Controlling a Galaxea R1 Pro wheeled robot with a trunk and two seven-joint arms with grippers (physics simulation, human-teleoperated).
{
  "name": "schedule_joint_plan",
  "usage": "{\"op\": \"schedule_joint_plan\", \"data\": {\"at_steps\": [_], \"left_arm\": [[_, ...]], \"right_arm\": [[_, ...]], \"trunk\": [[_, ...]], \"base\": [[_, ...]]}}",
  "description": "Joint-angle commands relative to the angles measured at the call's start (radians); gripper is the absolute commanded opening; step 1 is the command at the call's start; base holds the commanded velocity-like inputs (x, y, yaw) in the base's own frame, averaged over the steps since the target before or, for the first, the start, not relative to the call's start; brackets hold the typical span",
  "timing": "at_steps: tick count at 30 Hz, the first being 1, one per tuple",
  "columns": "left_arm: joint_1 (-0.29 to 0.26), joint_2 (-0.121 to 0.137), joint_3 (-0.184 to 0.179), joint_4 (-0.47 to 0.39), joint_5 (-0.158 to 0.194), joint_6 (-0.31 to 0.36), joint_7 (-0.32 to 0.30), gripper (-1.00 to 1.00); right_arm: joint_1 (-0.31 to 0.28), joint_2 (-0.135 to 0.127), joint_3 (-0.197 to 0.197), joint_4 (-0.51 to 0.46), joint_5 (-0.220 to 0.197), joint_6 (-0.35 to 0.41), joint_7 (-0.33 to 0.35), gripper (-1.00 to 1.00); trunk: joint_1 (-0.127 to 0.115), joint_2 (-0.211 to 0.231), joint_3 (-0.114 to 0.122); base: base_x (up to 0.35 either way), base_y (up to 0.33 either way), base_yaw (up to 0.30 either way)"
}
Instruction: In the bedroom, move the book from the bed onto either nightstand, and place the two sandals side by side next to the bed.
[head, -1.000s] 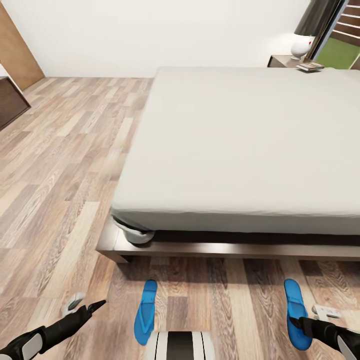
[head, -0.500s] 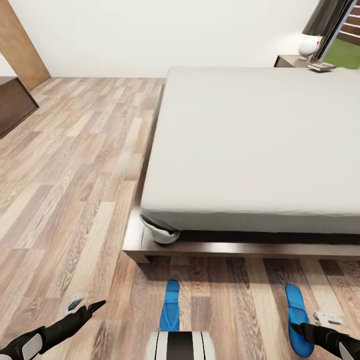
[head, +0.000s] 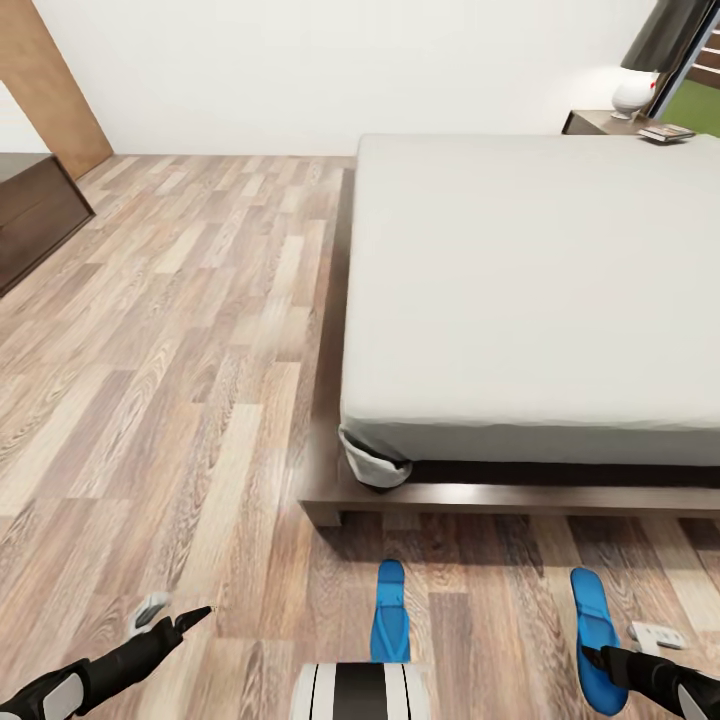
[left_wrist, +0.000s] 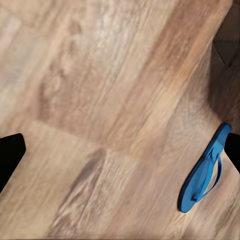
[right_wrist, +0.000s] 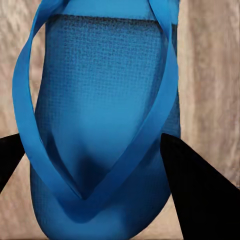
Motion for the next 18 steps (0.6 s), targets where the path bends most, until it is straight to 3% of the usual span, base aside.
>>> {"op": "schedule_joint_plan", "data": {"at_steps": [1,12,18], "left_arm": [[0.000,0.000,0.008,0.000,-0.002,0.010,-0.002,1.00],[0.000,-0.001,0.008,0.000,-0.002,0.010,-0.002,1.00],[0.000,-0.002,0.008,0.000,-0.002,0.010,-0.002,1.00]], "right_arm": [[0.000,0.000,-0.006,-0.002,-0.009,0.010,0.003,-1.00],[0.000,0.010,-0.005,-0.002,-0.003,0.009,-0.013,-1.00],[0.000,0.017,-0.005,-0.002,0.000,0.010,-0.166,-1.00]], "trunk": [[0.000,0.000,-0.001],[0.000,0.000,-0.001],[0.000,0.000,-0.001]], "base": [[0.000,0.320,0.000],[0.000,0.320,0.000],[0.000,0.320,0.000]]}}
